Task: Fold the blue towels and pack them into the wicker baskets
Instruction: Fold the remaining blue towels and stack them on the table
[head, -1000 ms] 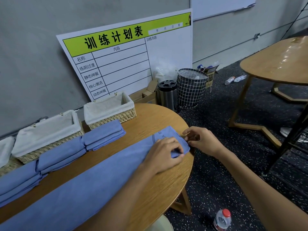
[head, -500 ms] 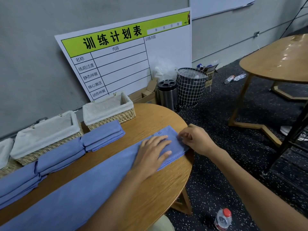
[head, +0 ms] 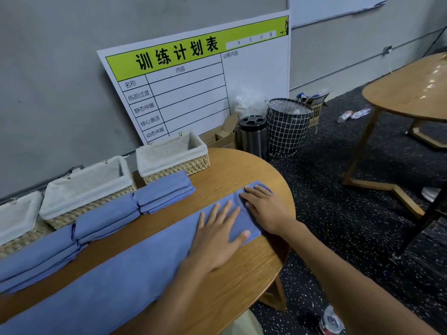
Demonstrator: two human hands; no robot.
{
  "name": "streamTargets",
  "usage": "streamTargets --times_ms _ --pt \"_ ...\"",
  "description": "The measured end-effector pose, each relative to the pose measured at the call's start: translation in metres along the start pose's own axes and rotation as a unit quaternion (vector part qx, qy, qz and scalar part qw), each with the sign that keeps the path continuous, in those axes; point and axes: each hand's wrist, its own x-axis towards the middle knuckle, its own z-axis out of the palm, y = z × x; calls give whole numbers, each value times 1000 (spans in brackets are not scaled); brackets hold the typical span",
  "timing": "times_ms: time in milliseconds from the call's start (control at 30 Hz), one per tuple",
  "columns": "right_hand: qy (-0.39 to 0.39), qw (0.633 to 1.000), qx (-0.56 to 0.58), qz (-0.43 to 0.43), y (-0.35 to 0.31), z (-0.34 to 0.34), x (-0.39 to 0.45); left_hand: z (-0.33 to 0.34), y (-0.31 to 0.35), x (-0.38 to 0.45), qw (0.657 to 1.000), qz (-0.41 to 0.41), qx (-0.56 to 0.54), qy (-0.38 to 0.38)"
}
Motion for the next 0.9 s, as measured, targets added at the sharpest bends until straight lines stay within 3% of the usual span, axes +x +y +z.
streamTargets --times_ms 133,233,267,367,533,767,900 --pt "-30 999 -35 10 -4 -4 -2 -6 -14 -24 998 -22 -50 -13" --pt "-8 998 -62 9 -13 -6 4 -11 -27 -28 971 -63 -221 60" --pt "13 999 -49 -1 -22 -5 5 -11 -29 -26 967 -67 -229 89" --pt "-6 999 -10 -40 -49 6 6 -8 -29 -24 975 -57 -186 104" --pt "-105 994 -25 3 -51 9 1 -7 -50 -49 993 -110 -31 24" --pt "-119 991 -61 -1 -55 7 3 -10 -82 -113 985 -172 -22 -10" --pt "-98 991 -77 -53 -113 16 10 -11 -79 -112 982 -184 -39 -9"
